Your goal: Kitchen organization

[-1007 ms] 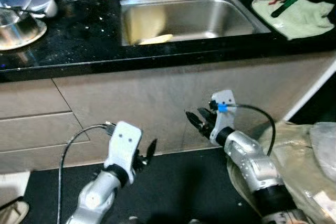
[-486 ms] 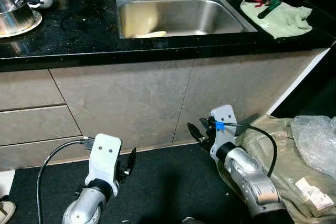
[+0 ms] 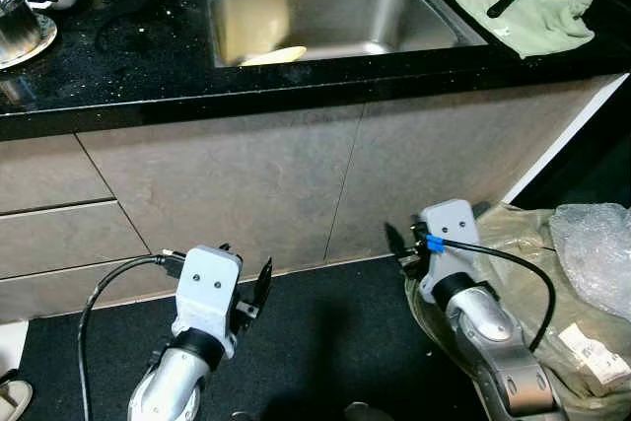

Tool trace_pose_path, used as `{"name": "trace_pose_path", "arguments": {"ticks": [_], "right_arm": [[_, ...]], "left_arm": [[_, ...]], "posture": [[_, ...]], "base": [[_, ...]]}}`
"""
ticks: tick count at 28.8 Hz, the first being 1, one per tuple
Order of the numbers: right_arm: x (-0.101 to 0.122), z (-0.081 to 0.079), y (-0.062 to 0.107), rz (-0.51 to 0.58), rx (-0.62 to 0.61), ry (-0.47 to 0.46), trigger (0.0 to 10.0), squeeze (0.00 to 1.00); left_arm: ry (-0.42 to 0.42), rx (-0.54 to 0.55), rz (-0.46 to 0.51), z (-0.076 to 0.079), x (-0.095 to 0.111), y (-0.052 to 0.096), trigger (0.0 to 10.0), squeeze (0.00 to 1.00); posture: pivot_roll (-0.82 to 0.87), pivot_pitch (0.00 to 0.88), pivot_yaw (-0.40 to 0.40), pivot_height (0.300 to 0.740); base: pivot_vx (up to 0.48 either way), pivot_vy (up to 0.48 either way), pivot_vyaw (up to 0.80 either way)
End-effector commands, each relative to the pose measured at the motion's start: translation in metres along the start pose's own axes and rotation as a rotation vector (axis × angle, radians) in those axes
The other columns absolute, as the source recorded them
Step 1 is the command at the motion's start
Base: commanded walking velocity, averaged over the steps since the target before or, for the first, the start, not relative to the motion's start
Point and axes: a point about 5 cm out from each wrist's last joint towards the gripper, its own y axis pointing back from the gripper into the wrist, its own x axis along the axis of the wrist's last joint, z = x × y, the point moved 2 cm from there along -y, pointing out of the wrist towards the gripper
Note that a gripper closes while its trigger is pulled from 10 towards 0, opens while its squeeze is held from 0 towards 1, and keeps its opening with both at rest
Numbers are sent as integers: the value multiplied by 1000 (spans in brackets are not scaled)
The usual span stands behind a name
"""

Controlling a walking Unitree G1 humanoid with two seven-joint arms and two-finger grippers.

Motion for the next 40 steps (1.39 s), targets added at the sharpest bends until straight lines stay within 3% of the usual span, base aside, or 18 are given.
{"name": "trace_pose_path", "arguments": {"ticks": [1,8,20,26,28,40], "right_arm": [[3,6,5,10,-49,22,10000,0],[0,7,8,2,-98,17,10000,0],[13,5,-9,37,-79,16,10000,0],[5,3,-7,11,-62,-28,10000,0],[6,-1,-7,15,-38,0,10000,0],[0,-8,-7,0,0,-39,10000,0]], "left_arm": [[11,5,-22,0,-6,-1,10000,0],[46,48,-31,-8,-13,-10,10000,0],[22,92,-40,-15,-15,-7,10000,0],[-8,119,-54,-18,-16,-5,10000,0],[-12,123,-56,-19,-16,-4,10000,0],[-65,150,-71,-22,-17,0,10000,0]], "posture": [[-40,79,-39,740],[-47,86,-10,740],[4,91,-31,740],[17,91,-38,740],[23,91,-39,740],[48,78,-39,740]], "base": [[0,0,0],[0,0,0],[0,0,0],[0,0,0],[0,0,0],[0,0,775]]}}
